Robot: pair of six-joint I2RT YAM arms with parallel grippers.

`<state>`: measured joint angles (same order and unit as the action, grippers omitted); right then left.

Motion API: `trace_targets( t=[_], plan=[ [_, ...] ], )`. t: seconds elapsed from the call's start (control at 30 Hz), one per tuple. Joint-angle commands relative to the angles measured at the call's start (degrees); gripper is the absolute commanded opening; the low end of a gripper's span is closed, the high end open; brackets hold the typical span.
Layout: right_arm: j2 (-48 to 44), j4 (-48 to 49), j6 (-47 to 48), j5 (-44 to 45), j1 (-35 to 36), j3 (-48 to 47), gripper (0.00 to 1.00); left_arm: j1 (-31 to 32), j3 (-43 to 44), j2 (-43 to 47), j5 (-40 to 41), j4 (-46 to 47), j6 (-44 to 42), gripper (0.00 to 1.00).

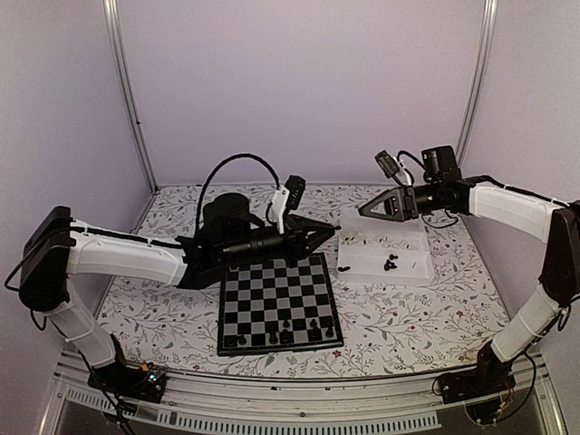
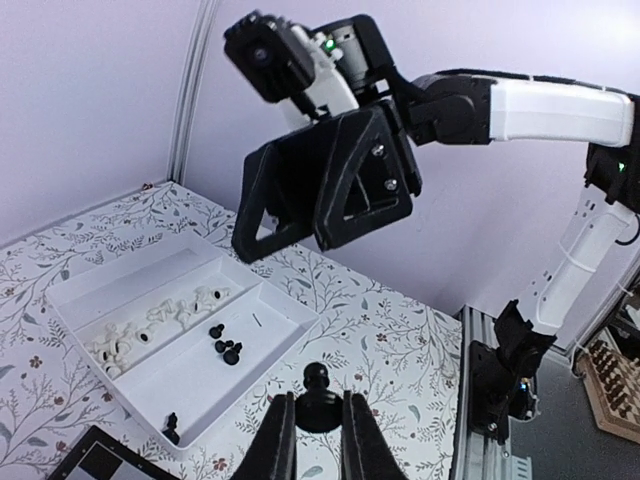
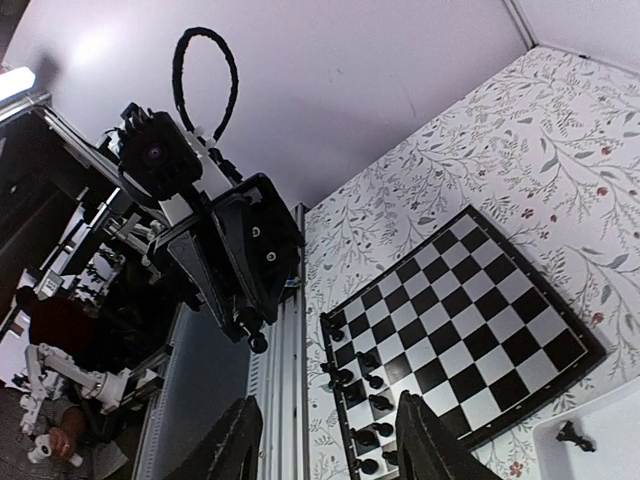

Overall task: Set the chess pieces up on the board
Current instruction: Place the chess piece on the chessboard.

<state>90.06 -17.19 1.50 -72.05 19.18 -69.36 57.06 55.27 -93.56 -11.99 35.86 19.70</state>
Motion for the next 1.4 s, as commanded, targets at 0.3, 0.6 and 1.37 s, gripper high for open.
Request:
trace_targets(
  t=[0.3, 0.6, 1.37],
  plan=[
    [2.55, 21.94, -26.55, -11.79, 2.67, 4.56, 0.41, 1.83, 9.74, -7.24, 1.56, 1.79, -4.56, 0.04],
    [2.37, 22.54, -26.72, -12.60, 2.72, 4.64, 0.26, 1.90, 12.25, -9.84, 1.41, 1.78, -3.78, 0.04],
    [2.06, 23.37, -26.65, -11.43, 2.79, 4.98, 0.01, 1.83, 13.43, -12.48, 4.25, 3.34, -2.42, 0.04]
  ],
)
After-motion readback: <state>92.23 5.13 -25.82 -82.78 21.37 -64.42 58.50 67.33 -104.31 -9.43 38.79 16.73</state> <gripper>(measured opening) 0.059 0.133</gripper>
